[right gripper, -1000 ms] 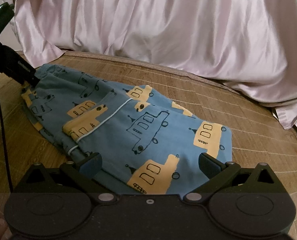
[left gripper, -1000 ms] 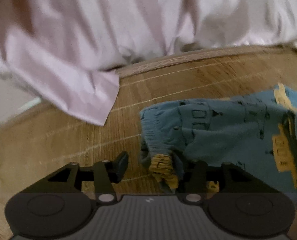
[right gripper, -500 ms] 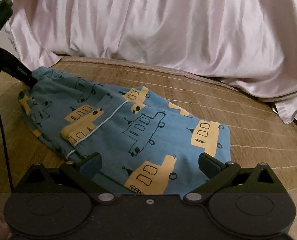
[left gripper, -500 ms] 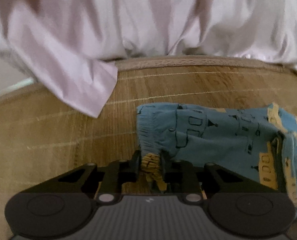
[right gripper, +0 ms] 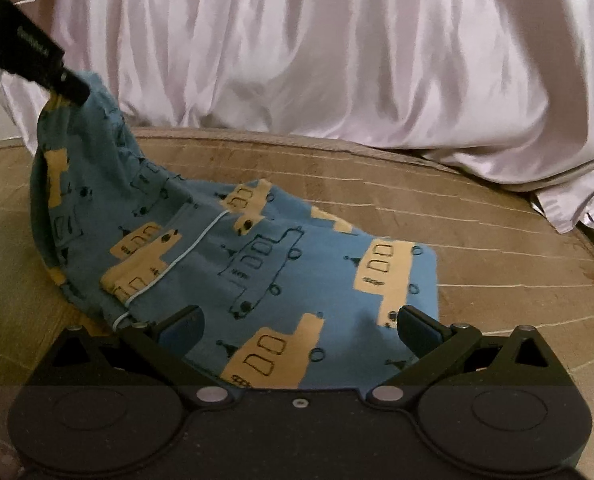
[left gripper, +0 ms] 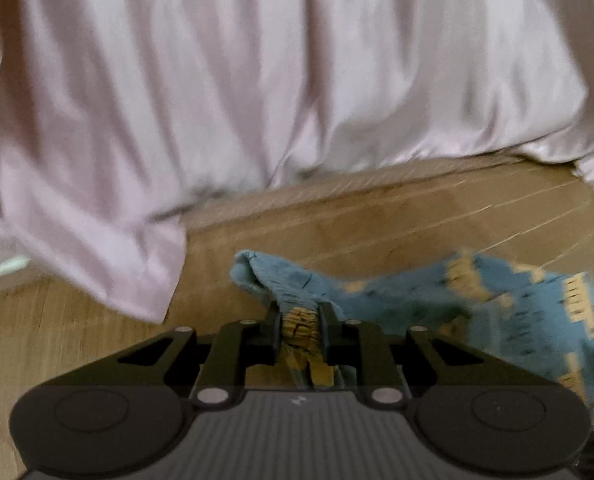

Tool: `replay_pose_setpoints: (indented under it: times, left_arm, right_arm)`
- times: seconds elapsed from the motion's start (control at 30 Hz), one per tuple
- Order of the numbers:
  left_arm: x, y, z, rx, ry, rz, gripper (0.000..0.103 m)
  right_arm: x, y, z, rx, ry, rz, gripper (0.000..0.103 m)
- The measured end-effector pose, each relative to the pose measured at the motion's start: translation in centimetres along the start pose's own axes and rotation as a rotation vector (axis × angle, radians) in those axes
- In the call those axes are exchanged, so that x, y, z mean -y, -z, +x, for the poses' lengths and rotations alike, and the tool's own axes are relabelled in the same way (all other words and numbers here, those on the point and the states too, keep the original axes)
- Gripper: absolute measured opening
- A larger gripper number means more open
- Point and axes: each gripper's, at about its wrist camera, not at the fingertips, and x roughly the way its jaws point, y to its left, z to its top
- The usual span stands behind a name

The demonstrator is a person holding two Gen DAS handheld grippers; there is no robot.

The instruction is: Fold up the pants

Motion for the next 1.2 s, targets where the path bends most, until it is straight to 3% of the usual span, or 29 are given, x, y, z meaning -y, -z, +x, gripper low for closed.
replay_pose_setpoints:
  times: [0.4,0.67,0.8,0.93,1.2]
  left_arm:
    - [8.3,-3.7,-4.4,0.085,0.145,0.194,0.020]
    - [15.3,-3.1,-5.6,0.086,0.346,0.309,0.020]
    - [19.1,-2.3,-4.7,0.040,0.431,0.350,0.020]
    - [22.7,-1.1,-4.0,0.046,0.500,0.388,0.020]
    - [26.9,2.5,0.7,-0.040,0.590,0.453,0.022]
  right_arm:
    - [5.3,-0.4,-2.3,-0.013,0.102,0.046,0.102]
    - [13.0,-0.2,-4.6,-0.036,0.267,0.190,0.102]
    - [16.0,0.8,-5.5,-0.047,0.323,0.297,0.102]
    - [17.3,1.6,-5.6,-0.062,0.342,0.362,0.102]
    - [17.1,2.0,-5.1,-0.087,0.360,0.345,0.102]
